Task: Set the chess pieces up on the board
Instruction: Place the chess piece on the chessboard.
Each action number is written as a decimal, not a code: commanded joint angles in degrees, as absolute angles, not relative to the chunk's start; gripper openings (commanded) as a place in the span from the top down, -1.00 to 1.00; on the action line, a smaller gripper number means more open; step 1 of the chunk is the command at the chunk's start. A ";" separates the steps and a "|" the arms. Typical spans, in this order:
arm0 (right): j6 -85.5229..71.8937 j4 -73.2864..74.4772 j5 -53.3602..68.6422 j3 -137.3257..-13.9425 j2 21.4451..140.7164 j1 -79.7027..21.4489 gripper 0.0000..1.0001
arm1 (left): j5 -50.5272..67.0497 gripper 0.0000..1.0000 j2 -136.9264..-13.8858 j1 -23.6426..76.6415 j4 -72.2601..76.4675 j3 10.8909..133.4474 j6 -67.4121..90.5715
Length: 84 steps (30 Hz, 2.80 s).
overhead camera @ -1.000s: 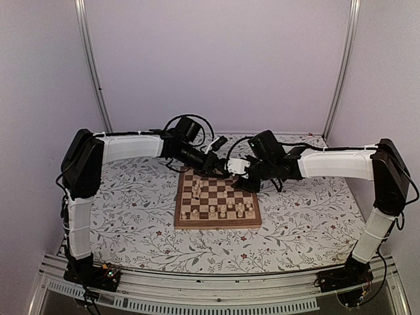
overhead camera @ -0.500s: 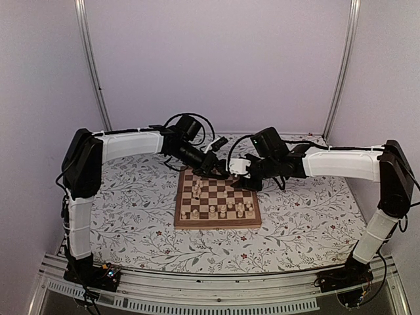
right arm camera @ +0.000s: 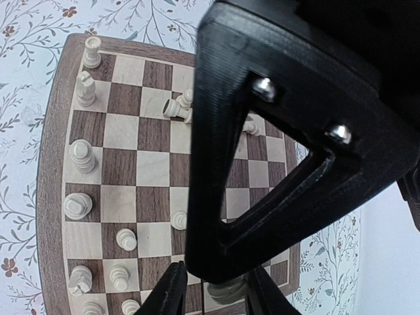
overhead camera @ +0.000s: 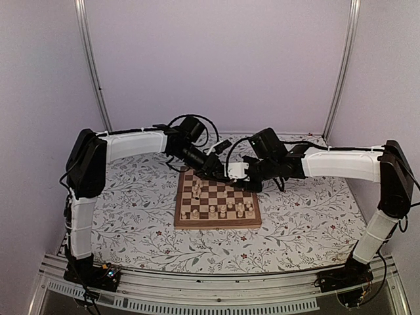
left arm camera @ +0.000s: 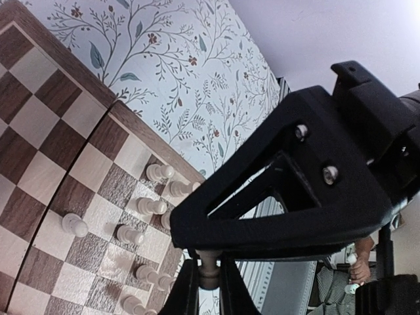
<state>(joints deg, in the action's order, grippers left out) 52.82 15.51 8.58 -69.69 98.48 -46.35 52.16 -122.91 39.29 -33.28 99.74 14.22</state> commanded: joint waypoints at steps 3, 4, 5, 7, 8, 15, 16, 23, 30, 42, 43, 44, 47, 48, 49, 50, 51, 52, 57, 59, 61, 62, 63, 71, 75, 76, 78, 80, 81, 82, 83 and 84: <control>54.62 17.81 9.90 -71.24 99.27 -47.64 0.60 | 54.23 0.83 -124.80 40.34 -36.09 101.89 12.05; 54.50 17.97 10.07 -71.20 99.24 -47.64 0.66 | 54.09 0.81 -124.85 40.34 -36.31 101.93 12.04; 54.28 18.01 10.12 -71.24 99.19 -47.68 0.72 | 53.89 0.77 -124.93 40.34 -36.38 101.99 11.99; 53.52 18.02 9.84 -71.15 98.99 -47.68 0.78 | 53.13 0.65 -124.62 40.35 -36.60 102.12 11.79; 52.90 18.00 9.70 -71.11 98.80 -47.64 0.80 | 52.33 0.61 -124.08 40.34 -36.52 102.08 11.58; 44.13 18.45 18.21 -70.09 94.55 -44.48 0.86 | 41.80 0.32 -109.03 40.68 -17.76 88.41 14.39; 42.47 18.69 21.14 -70.17 93.93 -43.36 0.86 | 39.67 0.28 -105.89 41.00 -12.60 84.55 14.88; 32.70 20.72 41.31 -72.26 92.65 -37.33 0.85 | 26.67 0.21 -94.80 47.63 9.61 70.08 7.83; 31.17 20.92 46.17 -72.42 92.56 -36.63 0.84 | 27.25 0.14 -97.43 49.19 10.03 71.87 7.66; 30.06 20.73 49.24 -72.25 91.49 -34.49 0.84 | 27.65 0.25 -98.32 49.66 8.15 71.20 7.49; 30.06 20.67 49.38 -72.25 91.53 -34.39 0.84 | 27.73 0.28 -98.52 49.66 7.79 71.41 7.32; 30.06 20.70 49.48 -72.32 91.50 -34.37 0.84 | 27.71 0.30 -98.65 49.66 7.41 71.57 7.24; 29.90 20.67 49.65 -72.49 91.37 -34.09 0.84 | 27.62 0.32 -98.90 49.66 6.77 71.73 7.05; 29.76 20.66 49.73 -72.43 91.32 -33.98 0.83 | 27.67 0.34 -98.95 49.66 6.72 71.64 7.07; 29.78 20.65 49.74 -72.42 91.24 -33.93 0.84 | 27.71 0.36 -99.03 49.66 6.56 71.71 6.98; 29.73 20.61 49.75 -72.42 91.23 -33.81 0.83 | 27.91 0.37 -99.10 49.66 6.43 71.72 6.94; 29.71 20.57 49.81 -72.42 91.23 -33.72 0.83 | 28.09 0.37 -99.14 49.66 6.34 71.72 6.83; 29.66 20.57 49.83 -72.42 91.16 -33.60 0.83 | 28.19 0.37 -99.24 49.66 6.21 71.78 6.75; 29.30 20.40 50.18 -72.42 91.15 -33.28 0.83 | 28.55 0.37 -99.99 49.66 5.56 72.24 6.68; 29.11 20.39 50.27 -72.40 91.16 -33.22 0.83 | 28.56 0.42 -100.42 49.66 5.03 72.77 6.64; 29.13 20.34 50.34 -72.34 91.23 -33.27 0.82 | 28.44 0.46 -100.77 49.66 4.48 73.22 6.60; 29.14 20.33 50.36 -72.33 91.30 -33.23 0.82 | 28.33 0.47 -101.01 49.66 4.26 73.49 6.63; 29.18 20.37 50.36 -72.33 91.31 -33.22 0.82 | 28.28 0.49 -101.13 49.66 4.27 73.66 6.60; 30.04 20.40 49.38 -71.68 91.27 -33.22 0.79 | 28.48 0.49 -101.34 49.66 5.09 74.56 7.30; 30.65 20.36 48.63 -71.39 91.23 -33.23 0.78 | 29.94 0.35 -101.22 49.66 5.71 74.82 7.91; 30.74 20.33 48.54 -71.33 91.23 -33.25 0.78 | 30.25 0.33 -101.17 49.70 6.02 74.75 8.03; 30.76 20.31 48.52 -71.28 91.10 -33.27 0.78 | 30.56 0.41 -101.37 49.66 6.29 74.82 8.29; 30.68 20.27 48.47 -71.35 90.98 -33.22 0.77 | 30.62 0.52 -101.77 49.66 6.18 75.03 8.60; 30.68 20.30 48.44 -71.41 90.97 -33.22 0.77 | 30.73 0.56 -101.93 49.58 5.97 75.24 8.67; 30.75 20.29 48.43 -71.39 90.97 -33.27 0.77 | 30.71 0.60 -102.15 49.57 5.71 75.50 8.74; 30.76 20.26 48.35 -71.38 90.97 -33.27 0.77 | 30.90 0.63 -102.33 49.57 5.52 75.70 8.78; 30.83 20.26 48.34 -71.29 90.97 -33.25 0.76 | 31.08 0.65 -102.48 49.57 5.46 75.82 8.78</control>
